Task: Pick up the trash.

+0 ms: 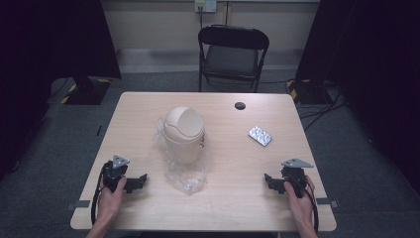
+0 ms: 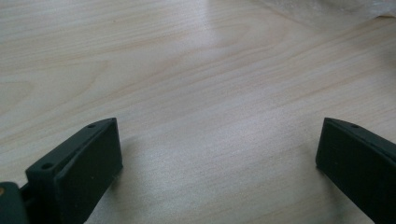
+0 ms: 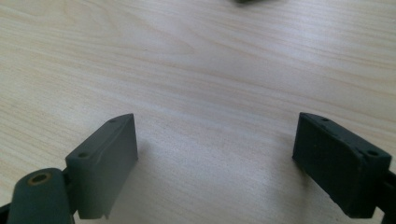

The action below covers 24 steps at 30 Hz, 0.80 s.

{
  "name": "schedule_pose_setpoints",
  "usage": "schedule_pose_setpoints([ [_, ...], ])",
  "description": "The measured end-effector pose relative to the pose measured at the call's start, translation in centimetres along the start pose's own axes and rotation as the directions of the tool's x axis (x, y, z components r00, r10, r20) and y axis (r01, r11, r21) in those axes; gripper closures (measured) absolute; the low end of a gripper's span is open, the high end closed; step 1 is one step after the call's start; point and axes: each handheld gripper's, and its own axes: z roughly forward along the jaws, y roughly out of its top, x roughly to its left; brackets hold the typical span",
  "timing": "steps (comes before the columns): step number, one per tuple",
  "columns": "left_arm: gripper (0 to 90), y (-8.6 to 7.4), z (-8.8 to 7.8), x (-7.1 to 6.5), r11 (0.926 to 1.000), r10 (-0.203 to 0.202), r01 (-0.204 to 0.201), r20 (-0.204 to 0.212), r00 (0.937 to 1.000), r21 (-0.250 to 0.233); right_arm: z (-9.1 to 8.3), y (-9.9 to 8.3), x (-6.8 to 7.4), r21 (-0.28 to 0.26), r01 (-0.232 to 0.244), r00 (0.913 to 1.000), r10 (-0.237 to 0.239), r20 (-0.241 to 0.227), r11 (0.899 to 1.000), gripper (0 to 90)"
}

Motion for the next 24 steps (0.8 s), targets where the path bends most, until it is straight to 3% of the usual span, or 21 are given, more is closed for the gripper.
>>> schedule_pose_setpoints([
  [10, 0.4, -0.2, -0.2, 0.2, 0.9996, 0.028, -0.028, 0.022, 0.9994, -0.001, -0.2, 0.0, 0.2, 0.010, -0.015, 0.9999, 0.015, 0.003, 1.000, 13.5],
  [13, 0.4, -0.2, -0.2, 0.2, 0.9996, 0.029, -0.029, 0.023, 0.9993, -0.001, -0.4, 0.2, 0.2, 0.022, -0.017, 0.9991, 0.017, -0.038, 1.000, 15.0],
  [14, 0.4, -0.2, -0.2, 0.2, 0.9996, 0.029, -0.029, 0.023, 0.9993, -0.001, -0.6, 0.3, 0.1, 0.027, -0.019, 0.9952, 0.022, -0.095, 0.999, 15.8],
  [17, 0.4, -0.2, -0.2, 0.3, 0.9996, 0.030, -0.030, 0.025, 0.9993, -0.002, -0.9, 0.7, 0.1, 0.035, -0.032, 0.9925, 0.035, -0.117, 0.999, 15.0],
  [19, 0.4, -0.2, -0.2, 0.3, 0.9996, 0.030, -0.030, 0.025, 0.9993, -0.002, -1.2, 1.0, 0.2, 0.018, -0.024, 0.9920, 0.026, -0.124, 1.000, 15.2],
  [22, 0.4, -0.2, -0.2, 0.3, 0.9995, 0.030, -0.030, 0.024, 0.9993, -0.001, -1.6, 1.5, 0.1, -0.028, -0.062, 0.9804, 0.056, -0.189, 0.998, 14.8],
  [24, 0.4, -0.2, -0.2, 0.3, 0.9996, 0.030, -0.030, 0.026, 0.9992, -0.003, -1.8, 2.1, 0.3, -0.039, -0.062, 0.9778, 0.052, -0.203, 0.997, 14.6],
])
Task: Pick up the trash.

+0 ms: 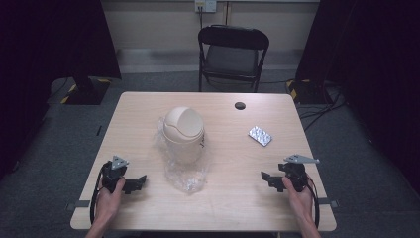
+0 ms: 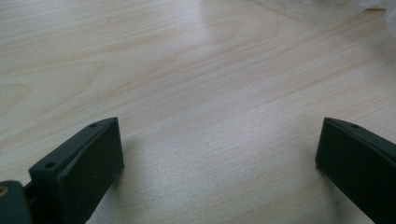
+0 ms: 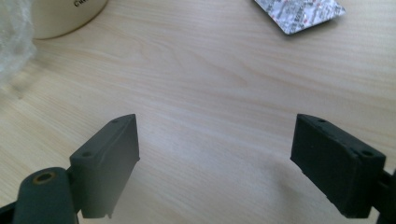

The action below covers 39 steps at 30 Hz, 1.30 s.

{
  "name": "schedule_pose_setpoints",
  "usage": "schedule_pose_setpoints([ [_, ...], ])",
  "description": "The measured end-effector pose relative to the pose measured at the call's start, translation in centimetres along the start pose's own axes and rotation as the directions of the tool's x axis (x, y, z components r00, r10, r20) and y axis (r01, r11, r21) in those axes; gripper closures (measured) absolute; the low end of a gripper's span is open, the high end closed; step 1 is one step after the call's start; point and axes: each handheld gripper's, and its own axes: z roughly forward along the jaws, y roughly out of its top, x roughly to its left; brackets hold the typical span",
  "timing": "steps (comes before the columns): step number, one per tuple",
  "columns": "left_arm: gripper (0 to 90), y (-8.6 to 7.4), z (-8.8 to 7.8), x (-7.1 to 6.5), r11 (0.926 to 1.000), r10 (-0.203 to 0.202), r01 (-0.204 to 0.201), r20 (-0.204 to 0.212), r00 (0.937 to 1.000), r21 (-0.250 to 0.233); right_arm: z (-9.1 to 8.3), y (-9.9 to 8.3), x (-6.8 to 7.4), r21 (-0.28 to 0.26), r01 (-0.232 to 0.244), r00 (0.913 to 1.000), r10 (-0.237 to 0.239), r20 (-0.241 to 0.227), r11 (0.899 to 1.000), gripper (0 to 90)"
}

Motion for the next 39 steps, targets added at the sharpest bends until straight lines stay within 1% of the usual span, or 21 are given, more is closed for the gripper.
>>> schedule_pose_setpoints([
  [3, 0.4, 0.0, 0.0, 0.0, 1.0000, 0.000, 0.000, -0.001, 1.0000, 0.001, 0.2, 0.9, 0.4, -0.017, 0.021, 0.9998, -0.021, -0.004, 1.000, 15.4],
  [7, 0.4, 0.0, 0.0, 0.0, 1.0000, 0.000, 0.000, 0.000, 1.0000, 0.000, 0.8, 1.8, 1.1, -0.018, 0.035, 0.9981, -0.036, -0.050, 0.999, 16.2],
  [9, 0.4, 0.0, 0.0, 0.0, 1.0000, 0.000, 0.000, -0.002, 1.0000, 0.001, 1.2, 2.1, 1.5, -0.022, 0.042, 0.9981, -0.043, -0.044, 0.999, 16.3],
  [12, 0.2, 0.0, 0.0, 0.0, 1.0000, 0.000, 0.000, 0.004, 1.0000, 0.001, 1.7, 2.7, 2.0, -0.011, 0.051, 0.9960, -0.052, -0.073, 0.999, 18.1],
  [13, 0.0, 0.0, 0.0, 0.0, 1.0000, 0.001, -0.001, 0.004, 1.0000, 0.001, 1.9, 2.9, 2.2, -0.007, 0.058, 0.9958, -0.058, -0.071, 0.998, 18.1],
  [14, 0.0, 0.0, 0.0, 0.0, 1.0000, 0.001, -0.001, 0.005, 1.0000, 0.001, 2.3, 3.4, 2.6, -0.008, 0.060, 0.9942, -0.061, -0.089, 0.998, 18.2],
  [18, 0.0, 0.0, 0.0, 0.0, 1.0000, 0.001, -0.001, 0.006, 1.0000, 0.002, 3.0, 4.3, 3.1, -0.008, 0.086, 0.9916, -0.086, -0.096, 0.996, 17.8],
  [19, 0.0, 0.0, 0.0, 0.0, 1.0000, 0.002, -0.002, 0.006, 1.0000, 0.002, 3.1, 4.6, 3.3, -0.010, 0.093, 0.9904, -0.094, -0.102, 0.996, 17.5],
  [20, 0.0, 0.0, 0.0, 0.1, 1.0000, 0.002, -0.002, 0.006, 1.0000, 0.002, 3.4, 5.2, 3.7, -0.022, 0.093, 0.9874, -0.095, -0.126, 0.995, 17.4],
  [22, 0.0, 0.0, 0.0, 0.0, 1.0000, 0.002, -0.002, 0.006, 1.0000, 0.002, 3.6, 5.5, 3.9, -0.024, 0.099, 0.9863, -0.101, -0.130, 0.995, 17.5],
  [23, 0.0, 0.0, 0.0, 0.0, 1.0000, 0.002, -0.002, 0.006, 1.0000, 0.002, 3.8, 6.2, 4.5, -0.037, 0.108, 0.9834, -0.112, -0.143, 0.993, 20.9],
  [27, 0.0, 0.0, 0.0, 0.0, 1.0000, 0.000, 0.000, 0.003, 1.0000, 0.002, 4.4, 7.2, 5.3, -0.034, 0.134, 0.9785, -0.138, -0.153, 0.990, 20.8],
  [29, 0.0, 0.0, 0.0, 0.0, 1.0000, 0.000, 0.000, 0.003, 1.0000, 0.002, 4.8, 8.0, 5.9, -0.034, 0.146, 0.9739, -0.149, -0.171, 0.989, 20.3],
  [30, 0.0, 0.0, 0.0, 0.0, 1.0000, -0.001, 0.001, 0.002, 1.0000, 0.002, 5.1, 8.8, 6.4, -0.036, 0.166, 0.9693, -0.170, -0.178, 0.985, 19.9],
  [31, 0.0, 0.0, 0.0, 0.0, 1.0000, -0.001, 0.001, 0.002, 1.0000, 0.002, 5.1, 8.8, 6.4, -0.036, 0.166, 0.9693, -0.170, -0.178, 0.985, 19.9],
  [32, 0.0, 0.0, 0.0, 0.0, 1.0000, -0.001, 0.001, 0.003, 1.0000, 0.002, 5.3, 9.7, 7.0, -0.041, 0.178, 0.9647, -0.183, -0.190, 0.983, 18.6],
  [33, 0.0, 0.0, 0.0, 0.0, 1.0000, -0.001, 0.001, 0.002, 1.0000, 0.002, 5.3, 9.7, 7.0, -0.041, 0.178, 0.9647, -0.183, -0.190, 0.983, 18.6],
  [34, 0.0, 0.0, 0.0, 0.0, 1.0000, -0.001, 0.001, 0.003, 1.0000, 0.002, 5.7, 10.6, 7.4, -0.051, 0.187, 0.9616, -0.193, -0.195, 0.981, 16.8],
  [35, 0.0, 0.0, 0.0, 0.0, 1.0000, -0.001, 0.001, 0.002, 1.0000, 0.002, 5.7, 10.6, 7.4, -0.051, 0.187, 0.9616, -0.193, -0.195, 0.981, 16.8],
  [36, 0.0, 0.0, 0.0, 0.0, 1.0000, -0.001, 0.001, 0.002, 1.0000, 0.002, 6.1, 11.5, 7.9, -0.050, 0.193, 0.9597, -0.199, -0.198, 0.980, 13.8],
  [39, 0.0, 0.0, 0.0, 0.0, 1.0000, -0.003, 0.003, 0.003, 1.0000, 0.002, 6.4, 12.2, 8.4, -0.058, 0.196, 0.9587, -0.204, -0.198, 0.979, 13.9],
])
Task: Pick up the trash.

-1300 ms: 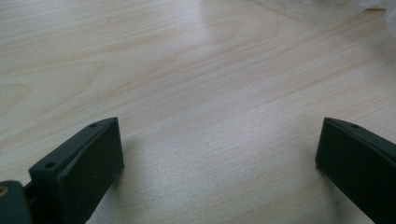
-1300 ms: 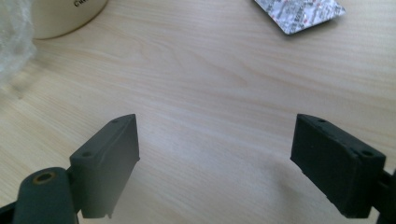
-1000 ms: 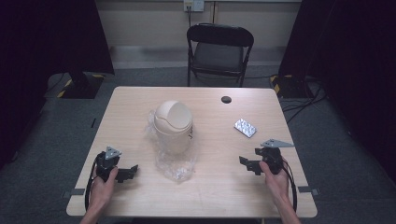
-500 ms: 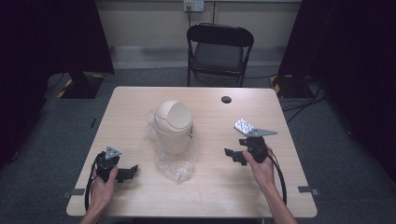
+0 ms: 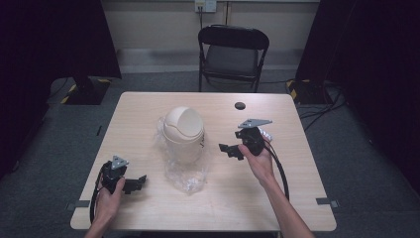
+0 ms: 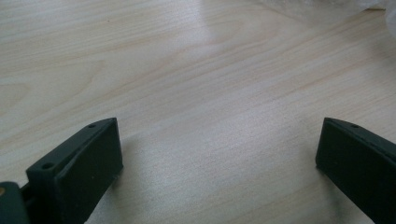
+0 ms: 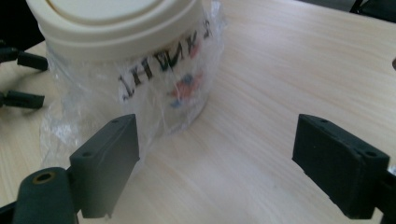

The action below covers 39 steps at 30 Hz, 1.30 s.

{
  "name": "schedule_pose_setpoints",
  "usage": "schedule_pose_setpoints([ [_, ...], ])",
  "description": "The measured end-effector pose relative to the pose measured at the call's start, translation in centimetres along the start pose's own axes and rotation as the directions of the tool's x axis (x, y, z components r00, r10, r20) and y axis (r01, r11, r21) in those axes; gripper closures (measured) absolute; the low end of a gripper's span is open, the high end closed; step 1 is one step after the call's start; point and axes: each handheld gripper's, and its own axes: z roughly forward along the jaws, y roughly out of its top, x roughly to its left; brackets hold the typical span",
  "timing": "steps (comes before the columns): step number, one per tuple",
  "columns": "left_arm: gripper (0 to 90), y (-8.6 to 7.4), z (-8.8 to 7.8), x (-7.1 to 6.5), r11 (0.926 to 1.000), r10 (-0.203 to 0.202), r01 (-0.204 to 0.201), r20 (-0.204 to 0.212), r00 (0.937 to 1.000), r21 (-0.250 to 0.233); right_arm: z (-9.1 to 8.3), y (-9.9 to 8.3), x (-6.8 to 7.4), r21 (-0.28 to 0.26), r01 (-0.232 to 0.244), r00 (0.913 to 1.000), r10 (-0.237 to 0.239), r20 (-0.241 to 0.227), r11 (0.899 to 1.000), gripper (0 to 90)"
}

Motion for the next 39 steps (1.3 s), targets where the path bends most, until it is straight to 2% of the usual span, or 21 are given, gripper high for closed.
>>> schedule_pose_setpoints([
  [4, 0.0, 0.0, 0.0, 0.0, 1.0000, 0.002, -0.002, -0.001, 1.0000, 0.000, 0.9, 1.7, 0.4, -0.013, 0.011, 0.9998, -0.011, -0.015, 1.000, 13.9],
  [5, 0.0, 0.0, 0.0, 0.0, 1.0000, 0.002, -0.002, -0.001, 1.0000, 0.000, 1.3, 2.6, 0.7, -0.017, 0.027, 0.9993, -0.027, -0.024, 0.999, 13.9],
  [11, 0.0, 0.0, 0.0, 0.0, 1.0000, 0.003, -0.003, -0.001, 1.0000, 0.000, 2.4, 4.5, 0.9, -0.024, 0.039, 0.9987, -0.039, -0.033, 0.999, 14.0],
  [14, 0.0, 0.0, 0.0, 0.0, 1.0000, 0.003, -0.003, -0.001, 1.0000, 0.001, 3.2, 5.3, 1.1, -0.001, 0.052, 0.9980, -0.052, -0.034, 0.999, 14.0],
  [20, 0.0, 0.0, 0.0, 0.0, 1.0000, 0.002, -0.002, -0.002, 1.0000, 0.000, 4.3, 6.6, 1.1, -0.020, 0.043, 0.9979, -0.044, -0.048, 0.999, 14.1],
  [27, 0.0, 0.0, 0.0, 0.0, 1.0000, 0.003, -0.003, -0.001, 1.0000, 0.000, 5.9, 7.5, 1.0, -0.011, 0.035, 0.9977, -0.035, -0.057, 0.999, 14.2],
  [39, 0.0, 0.0, 0.0, 0.0, 1.0000, 0.003, -0.003, -0.002, 1.0000, 0.000, 7.9, 7.2, 0.7, 0.022, 0.011, 0.9988, -0.010, -0.048, 1.000, 14.0],
])
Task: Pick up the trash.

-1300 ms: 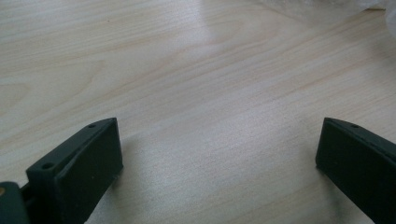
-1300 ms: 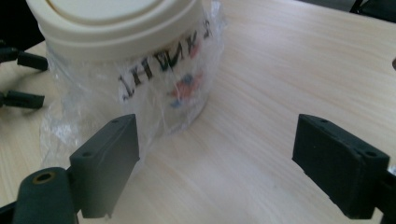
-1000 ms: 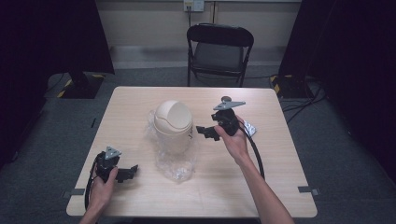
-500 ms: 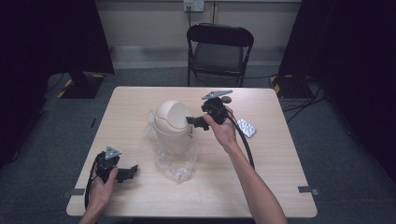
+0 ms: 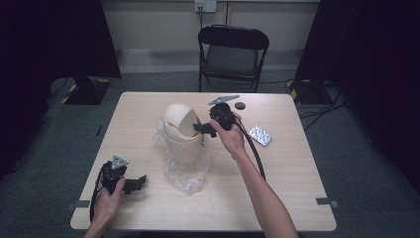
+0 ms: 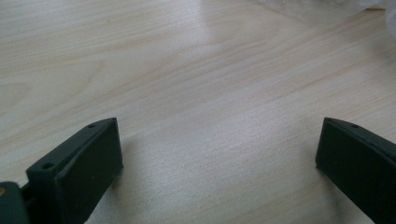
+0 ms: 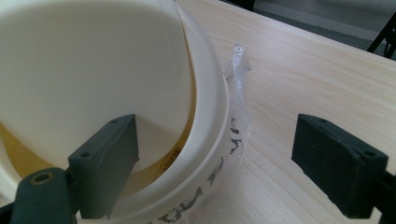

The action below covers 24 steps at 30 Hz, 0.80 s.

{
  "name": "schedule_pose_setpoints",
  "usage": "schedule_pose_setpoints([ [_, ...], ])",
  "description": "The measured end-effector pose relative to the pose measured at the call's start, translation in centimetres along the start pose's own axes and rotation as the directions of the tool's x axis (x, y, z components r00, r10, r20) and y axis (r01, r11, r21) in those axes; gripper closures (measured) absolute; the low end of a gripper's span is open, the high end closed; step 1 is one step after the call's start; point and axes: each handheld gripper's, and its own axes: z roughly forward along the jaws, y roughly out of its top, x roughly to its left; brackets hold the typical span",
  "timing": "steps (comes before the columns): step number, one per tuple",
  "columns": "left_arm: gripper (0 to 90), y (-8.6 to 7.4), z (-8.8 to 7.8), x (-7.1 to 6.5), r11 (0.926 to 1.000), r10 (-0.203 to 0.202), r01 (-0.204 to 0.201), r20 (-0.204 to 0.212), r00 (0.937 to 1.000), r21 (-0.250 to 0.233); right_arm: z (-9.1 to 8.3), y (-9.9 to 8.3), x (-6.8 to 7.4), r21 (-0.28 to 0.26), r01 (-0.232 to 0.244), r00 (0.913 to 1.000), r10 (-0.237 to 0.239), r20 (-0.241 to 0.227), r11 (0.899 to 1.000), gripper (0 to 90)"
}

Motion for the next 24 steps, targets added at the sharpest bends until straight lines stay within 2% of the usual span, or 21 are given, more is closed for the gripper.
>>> schedule_pose_setpoints([
  [15, 0.0, 0.0, 0.0, 0.0, 1.0000, 0.000, 0.000, 0.000, 1.0000, 0.000, 1.8, -0.3, 0.0, 0.003, -0.029, 0.9995, 0.029, 0.007, 1.000, 15.1],
  [20, 0.1, 0.0, 0.0, 0.0, 1.0000, 0.000, 0.000, 0.001, 1.0000, -0.001, 2.5, -0.3, 0.3, 0.007, -0.024, 0.9997, 0.024, 0.004, 1.000, 15.4],
  [24, 0.1, 0.0, 0.0, 0.0, 1.0000, 0.003, -0.003, -0.002, 1.0000, -0.001, 2.5, -0.4, 0.1, 0.009, -0.045, 0.9989, 0.045, -0.010, 0.999, 15.0],
])
